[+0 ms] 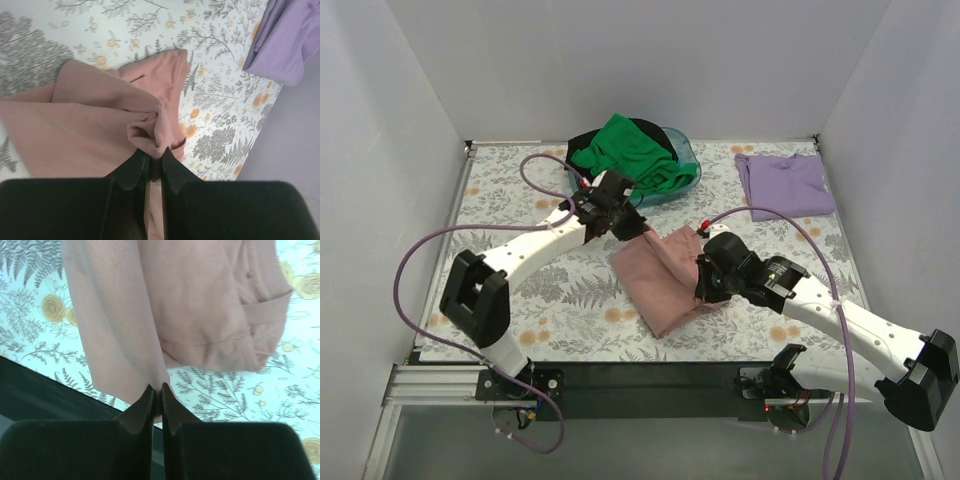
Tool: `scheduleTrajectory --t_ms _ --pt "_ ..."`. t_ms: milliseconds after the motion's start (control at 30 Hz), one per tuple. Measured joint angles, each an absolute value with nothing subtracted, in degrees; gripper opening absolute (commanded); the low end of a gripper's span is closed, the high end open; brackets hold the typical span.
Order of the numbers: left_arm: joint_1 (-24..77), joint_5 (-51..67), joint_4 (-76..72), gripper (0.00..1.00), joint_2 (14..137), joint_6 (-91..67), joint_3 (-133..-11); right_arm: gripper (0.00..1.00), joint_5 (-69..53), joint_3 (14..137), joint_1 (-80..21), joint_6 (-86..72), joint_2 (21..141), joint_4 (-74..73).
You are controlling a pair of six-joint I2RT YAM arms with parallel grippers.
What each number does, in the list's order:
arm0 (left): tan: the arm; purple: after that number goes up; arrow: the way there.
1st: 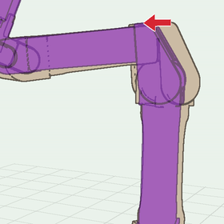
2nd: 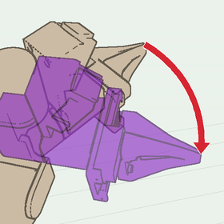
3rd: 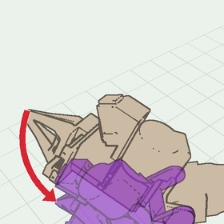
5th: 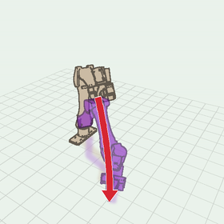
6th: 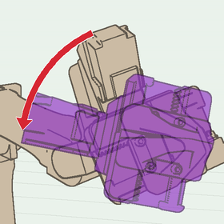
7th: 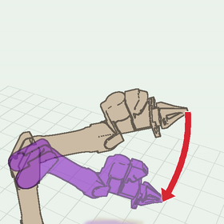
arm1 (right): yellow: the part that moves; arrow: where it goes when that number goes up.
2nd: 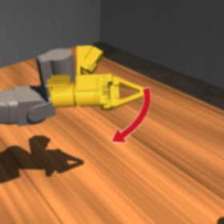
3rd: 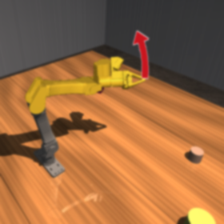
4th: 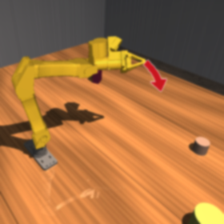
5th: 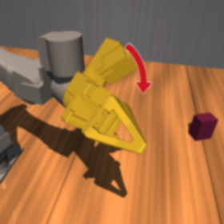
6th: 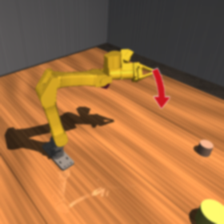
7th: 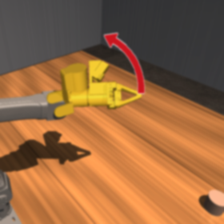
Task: Fold and stack the t-shirts
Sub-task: Fold the tshirt
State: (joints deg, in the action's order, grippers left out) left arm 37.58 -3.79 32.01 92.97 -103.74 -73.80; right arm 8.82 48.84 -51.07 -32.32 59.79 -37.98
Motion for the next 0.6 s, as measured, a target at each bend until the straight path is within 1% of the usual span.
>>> scheduleTrajectory --t_ms 167,300,333,367,400,433,467,500,533,567,600 --pt "39.2 -3.6 30.7 0.0 101.8 -102.7 -81.7 0.01 7.4 48.0 -44.2 -29.3 58.3 -39.2" --pt "39.8 -3.2 30.0 0.0 108.7 -102.3 -86.6 0.01 6.6 47.1 -38.0 -26.0 59.3 -39.3" --pt "39.9 -3.0 30.1 0.06 110.6 -102.2 -88.0 0.01 6.2 47.0 -36.7 -25.3 59.9 -39.3" --pt "40.0 -2.7 30.0 0.16 112.6 -102.0 -89.6 0.01 6.0 46.9 -35.2 -24.6 60.8 -39.3" --pt "40.2 -2.4 29.8 0.3 114.9 -101.6 -91.1 0.01 6.0 46.9 -33.6 -23.8 61.9 -39.1" --pt "40.3 -2.3 29.7 0.45 116.9 -101.4 -92.7 0.09 6.0 46.9 -32.0 -23.3 63.0 -38.9" --pt "40.4 -2.3 29.6 0.72 119.2 -101.0 -94.5 0.41 6.1 46.9 -30.7 -22.7 64.2 -38.7" --pt "40.5 -2.3 29.5 0.89 121.3 -100.2 -96.2 0.56 6.4 46.8 -29.7 -22.4 65.2 -38.7" --pt "40.6 -2.2 29.6 0.98 123.0 -100.2 -97.5 0.67 6.9 46.8 -28.7 -22.0 66.2 -38.6" --pt "40.7 -2.0 29.5 0.98 124.7 -99.9 -98.7 0.77 7.8 46.8 -28.0 -21.7 67.1 -38.5" --pt "40.8 -1.9 29.5 0.98 125.9 -99.8 -99.4 0.98 8.5 46.8 -27.5 -21.3 67.8 -38.4"
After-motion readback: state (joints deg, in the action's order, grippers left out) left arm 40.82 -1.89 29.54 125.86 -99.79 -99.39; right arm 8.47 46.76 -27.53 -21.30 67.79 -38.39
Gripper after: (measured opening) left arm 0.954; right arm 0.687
